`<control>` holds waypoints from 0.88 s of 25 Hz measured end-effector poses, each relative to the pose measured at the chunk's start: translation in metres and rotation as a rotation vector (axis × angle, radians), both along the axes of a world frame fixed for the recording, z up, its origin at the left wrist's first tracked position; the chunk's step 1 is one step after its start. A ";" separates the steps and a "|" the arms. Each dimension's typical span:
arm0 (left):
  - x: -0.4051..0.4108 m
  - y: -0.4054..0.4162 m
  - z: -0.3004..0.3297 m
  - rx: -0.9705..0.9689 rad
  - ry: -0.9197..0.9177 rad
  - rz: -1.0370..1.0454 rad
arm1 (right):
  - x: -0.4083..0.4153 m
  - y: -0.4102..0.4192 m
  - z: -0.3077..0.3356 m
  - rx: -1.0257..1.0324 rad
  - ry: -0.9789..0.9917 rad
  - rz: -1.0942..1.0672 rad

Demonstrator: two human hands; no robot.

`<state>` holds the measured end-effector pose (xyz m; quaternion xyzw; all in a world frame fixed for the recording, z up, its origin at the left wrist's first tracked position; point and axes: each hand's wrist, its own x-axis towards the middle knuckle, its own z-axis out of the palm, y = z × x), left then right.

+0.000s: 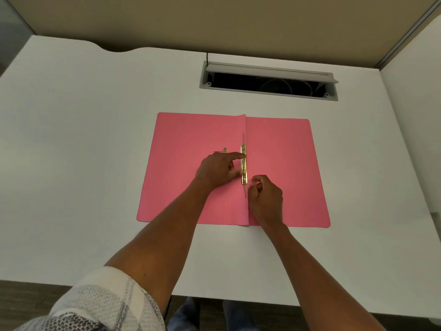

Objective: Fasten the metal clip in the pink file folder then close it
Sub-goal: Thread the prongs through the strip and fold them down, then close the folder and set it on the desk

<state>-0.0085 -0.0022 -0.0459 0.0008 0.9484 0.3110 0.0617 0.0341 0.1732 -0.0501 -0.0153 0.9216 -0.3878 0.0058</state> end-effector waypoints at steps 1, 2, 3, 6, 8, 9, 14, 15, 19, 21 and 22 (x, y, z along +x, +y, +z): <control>0.003 -0.002 0.000 0.042 0.019 0.018 | -0.003 0.001 0.001 0.018 -0.002 0.003; 0.006 -0.005 0.000 0.076 0.037 0.048 | -0.006 0.002 0.000 0.038 0.001 0.009; 0.009 -0.010 0.000 0.089 0.056 0.084 | -0.010 0.002 0.001 0.057 0.010 0.022; 0.020 -0.035 0.002 0.002 0.071 0.204 | -0.020 0.002 0.002 0.163 0.057 0.100; 0.028 -0.057 0.005 -0.093 0.046 0.297 | -0.025 0.003 0.002 0.298 0.089 0.172; 0.032 -0.067 0.007 -0.165 0.024 0.330 | -0.026 0.003 0.002 0.365 0.104 0.206; 0.047 -0.089 0.013 -0.357 -0.138 0.480 | -0.034 -0.002 -0.003 0.523 0.107 0.253; 0.049 -0.090 0.015 -0.346 -0.155 0.517 | -0.035 -0.003 -0.005 0.515 0.096 0.255; 0.049 -0.094 0.022 -0.290 -0.251 0.673 | -0.036 -0.002 -0.007 0.479 0.095 0.275; 0.047 -0.096 0.026 -0.287 -0.279 0.717 | -0.034 0.000 -0.008 0.540 0.118 0.265; 0.046 -0.097 0.028 -0.284 -0.283 0.729 | -0.032 0.002 -0.009 0.559 0.120 0.246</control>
